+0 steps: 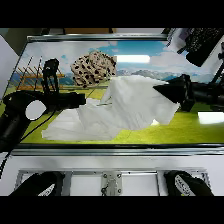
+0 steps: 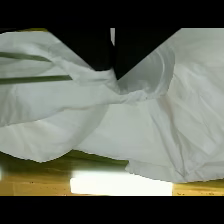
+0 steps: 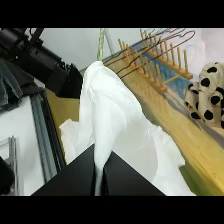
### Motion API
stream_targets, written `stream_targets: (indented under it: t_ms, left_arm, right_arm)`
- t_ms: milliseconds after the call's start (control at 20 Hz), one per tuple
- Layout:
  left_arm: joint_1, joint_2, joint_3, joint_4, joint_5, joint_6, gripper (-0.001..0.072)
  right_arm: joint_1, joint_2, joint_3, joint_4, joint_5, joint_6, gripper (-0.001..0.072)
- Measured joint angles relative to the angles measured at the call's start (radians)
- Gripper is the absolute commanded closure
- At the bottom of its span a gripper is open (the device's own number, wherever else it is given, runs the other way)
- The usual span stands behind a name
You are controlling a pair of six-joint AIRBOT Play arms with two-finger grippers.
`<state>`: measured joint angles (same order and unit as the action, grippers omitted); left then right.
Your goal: Fold the clothes and pants, and hang the long-sleeved shirts on hangers.
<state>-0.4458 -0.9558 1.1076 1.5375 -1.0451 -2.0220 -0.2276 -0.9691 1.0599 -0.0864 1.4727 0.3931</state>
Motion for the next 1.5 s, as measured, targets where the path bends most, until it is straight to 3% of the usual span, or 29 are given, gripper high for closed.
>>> stream_targets:
  t_ms: [650, 1150, 1500]
  left_arm:
    - [-0.002, 0.000, 0.000, -0.013, 0.001, 0.000, 0.0698]
    - [0.059, 0.000, 0.000, -0.018, 0.002, 0.000, 0.0698]
    - [0.062, 0.000, 0.000, -0.001, 0.000, 0.008, 0.0698]
  right_arm:
    - [0.000, 0.005, 0.000, 0.236, -0.086, -0.002, 0.0708]
    - [0.000, 0.014, 0.000, 0.243, -0.055, 0.053, 0.0708]
    - [-0.001, 0.014, 0.000, 0.138, -0.039, 0.076, 0.0708]
